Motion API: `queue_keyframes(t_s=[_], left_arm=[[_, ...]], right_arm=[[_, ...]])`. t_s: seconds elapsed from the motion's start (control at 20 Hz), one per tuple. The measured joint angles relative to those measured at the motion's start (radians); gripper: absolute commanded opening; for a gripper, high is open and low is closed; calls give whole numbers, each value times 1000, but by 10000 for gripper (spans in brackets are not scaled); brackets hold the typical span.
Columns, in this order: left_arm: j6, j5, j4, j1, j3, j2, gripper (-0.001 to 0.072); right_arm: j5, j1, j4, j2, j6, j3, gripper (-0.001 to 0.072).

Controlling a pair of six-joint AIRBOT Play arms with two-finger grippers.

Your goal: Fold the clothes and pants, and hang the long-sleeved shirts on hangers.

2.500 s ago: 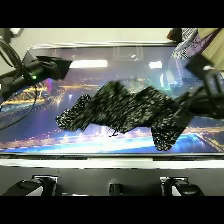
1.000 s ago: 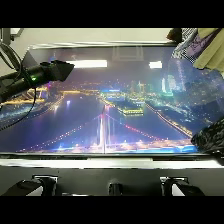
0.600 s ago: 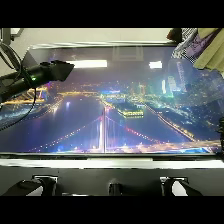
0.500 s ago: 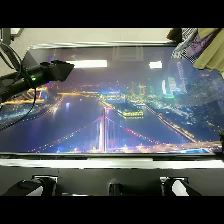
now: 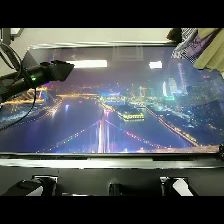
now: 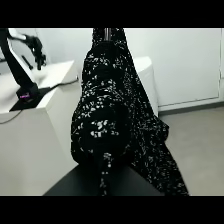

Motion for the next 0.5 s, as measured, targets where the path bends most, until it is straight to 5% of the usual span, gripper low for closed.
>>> queue_keyframes(t_s=[0.25,0.3,0.4,0.45,0.5], left_arm=[[0,0,0,0,0,0,612],[0,0,0,0,0,0,613],[0,0,0,0,0,0,613],[0,0,0,0,0,0,613],[0,0,0,0,0,0,613]], right_arm=[[-22,-12,30,-5,-11,0,20],[-24,-13,32,-5,-14,0,101],[-33,-13,37,0,-15,0,446],[-32,-14,37,9,-17,0,551],[-27,-14,40,21,-17,0,554]])
